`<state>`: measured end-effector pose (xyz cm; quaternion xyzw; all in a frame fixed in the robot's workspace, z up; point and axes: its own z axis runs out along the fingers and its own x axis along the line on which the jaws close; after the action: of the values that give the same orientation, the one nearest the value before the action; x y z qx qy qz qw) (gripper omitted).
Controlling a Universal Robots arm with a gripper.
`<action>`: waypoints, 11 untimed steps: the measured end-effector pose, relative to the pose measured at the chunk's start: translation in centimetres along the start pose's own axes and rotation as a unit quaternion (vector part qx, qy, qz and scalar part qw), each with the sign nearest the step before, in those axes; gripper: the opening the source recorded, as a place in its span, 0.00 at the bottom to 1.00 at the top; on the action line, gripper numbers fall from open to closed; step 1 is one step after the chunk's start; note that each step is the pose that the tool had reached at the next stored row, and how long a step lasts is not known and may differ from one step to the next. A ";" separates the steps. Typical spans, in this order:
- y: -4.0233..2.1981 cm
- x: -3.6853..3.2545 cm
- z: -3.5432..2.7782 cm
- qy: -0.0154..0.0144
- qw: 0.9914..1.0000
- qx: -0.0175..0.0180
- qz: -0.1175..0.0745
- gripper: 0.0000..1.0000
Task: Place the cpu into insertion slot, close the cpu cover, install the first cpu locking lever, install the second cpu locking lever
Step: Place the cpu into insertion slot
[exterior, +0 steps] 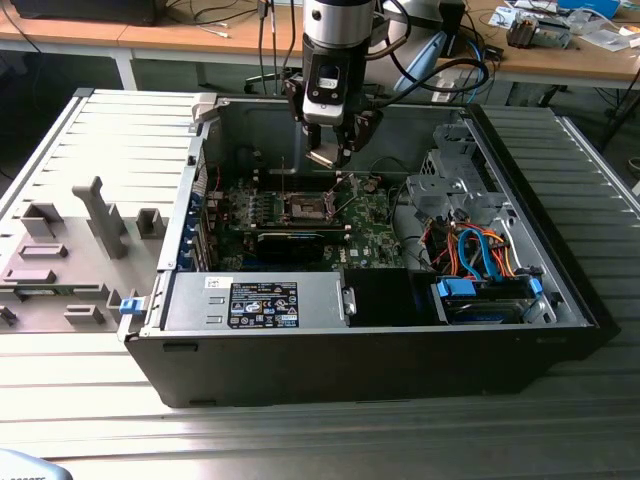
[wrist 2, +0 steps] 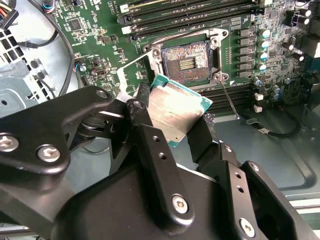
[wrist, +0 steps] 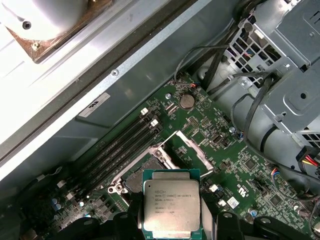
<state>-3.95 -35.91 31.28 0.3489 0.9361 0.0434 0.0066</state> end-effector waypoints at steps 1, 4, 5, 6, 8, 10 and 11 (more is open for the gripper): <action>0.00 0.00 0.00 0.000 1.000 0.000 0.001 0.55; 0.00 0.00 0.01 0.000 1.000 0.000 0.002 0.55; 0.00 0.00 0.01 0.000 1.000 0.000 0.003 0.55; 0.00 0.00 0.02 0.000 1.000 0.000 0.003 0.55; 0.00 0.00 0.02 0.000 1.000 0.000 0.004 0.55; 0.00 0.00 0.02 0.000 1.000 0.000 0.005 0.55; 0.00 0.00 0.02 0.000 1.000 0.000 0.005 0.55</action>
<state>-3.95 -35.91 31.25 0.3540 0.9342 0.0433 0.0068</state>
